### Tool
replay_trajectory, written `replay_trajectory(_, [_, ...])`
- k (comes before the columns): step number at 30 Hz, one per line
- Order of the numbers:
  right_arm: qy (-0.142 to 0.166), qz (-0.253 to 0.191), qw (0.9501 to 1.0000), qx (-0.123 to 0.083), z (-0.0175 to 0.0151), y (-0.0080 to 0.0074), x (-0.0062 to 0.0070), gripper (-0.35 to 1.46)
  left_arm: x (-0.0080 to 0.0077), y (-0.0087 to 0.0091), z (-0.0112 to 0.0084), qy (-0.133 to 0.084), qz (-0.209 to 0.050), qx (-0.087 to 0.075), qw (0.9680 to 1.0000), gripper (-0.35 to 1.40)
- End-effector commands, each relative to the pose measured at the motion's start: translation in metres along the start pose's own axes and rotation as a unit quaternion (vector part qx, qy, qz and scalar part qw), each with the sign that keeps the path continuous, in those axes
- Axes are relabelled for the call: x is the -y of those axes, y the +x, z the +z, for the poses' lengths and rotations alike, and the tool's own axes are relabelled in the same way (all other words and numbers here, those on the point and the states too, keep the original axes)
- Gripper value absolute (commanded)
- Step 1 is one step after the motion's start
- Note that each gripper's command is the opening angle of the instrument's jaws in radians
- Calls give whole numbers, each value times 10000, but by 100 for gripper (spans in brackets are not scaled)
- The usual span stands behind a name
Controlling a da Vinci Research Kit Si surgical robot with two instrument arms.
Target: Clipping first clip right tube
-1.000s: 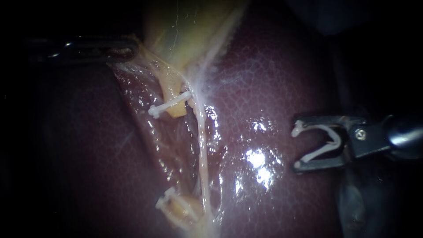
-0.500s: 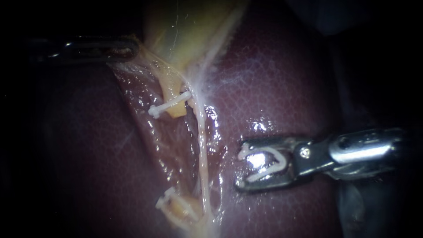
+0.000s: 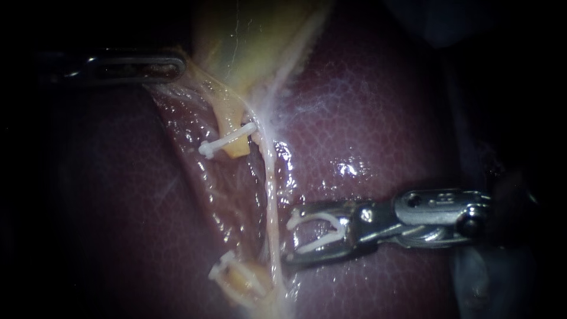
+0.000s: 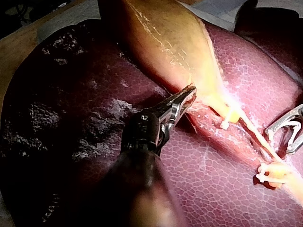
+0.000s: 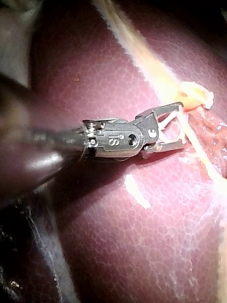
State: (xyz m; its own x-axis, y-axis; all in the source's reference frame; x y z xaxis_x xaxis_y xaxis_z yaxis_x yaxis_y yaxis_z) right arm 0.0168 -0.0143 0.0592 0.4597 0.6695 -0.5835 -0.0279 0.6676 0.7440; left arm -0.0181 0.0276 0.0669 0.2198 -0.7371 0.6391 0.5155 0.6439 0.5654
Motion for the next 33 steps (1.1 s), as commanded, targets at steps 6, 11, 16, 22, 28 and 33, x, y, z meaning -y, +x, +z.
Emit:
replay_trajectory(6, [107, 108, 9999, -12, 19, -13, -7, 49, 0, 1, 0, -1, 3, 1, 10000, -35])
replay_trajectory(11, [100, 181, 9998, -4, 34, -21, -15, 49, 0, 1, 0, -1, 3, 1, 10000, -35])
replay_trajectory(16, [152, 216, 9996, 19, 43, -24, -16, 49, 0, 1, 0, -2, 4, 1, 10000, -35])
replay_trajectory(22, [313, 288, 9990, -146, 48, -22, -16, 49, 0, 1, 0, -2, 4, 1, 10000, -35])
replay_trajectory(28, [725, 498, 9948, -506, 52, -15, -12, 49, 0, 1, 0, -2, 4, 1, 10000, -35])
replay_trajectory(33, [1172, 721, 9874, -785, 55, -6, 0, 49, 0, 1, 0, -2, 4, 1, 10000, -35])
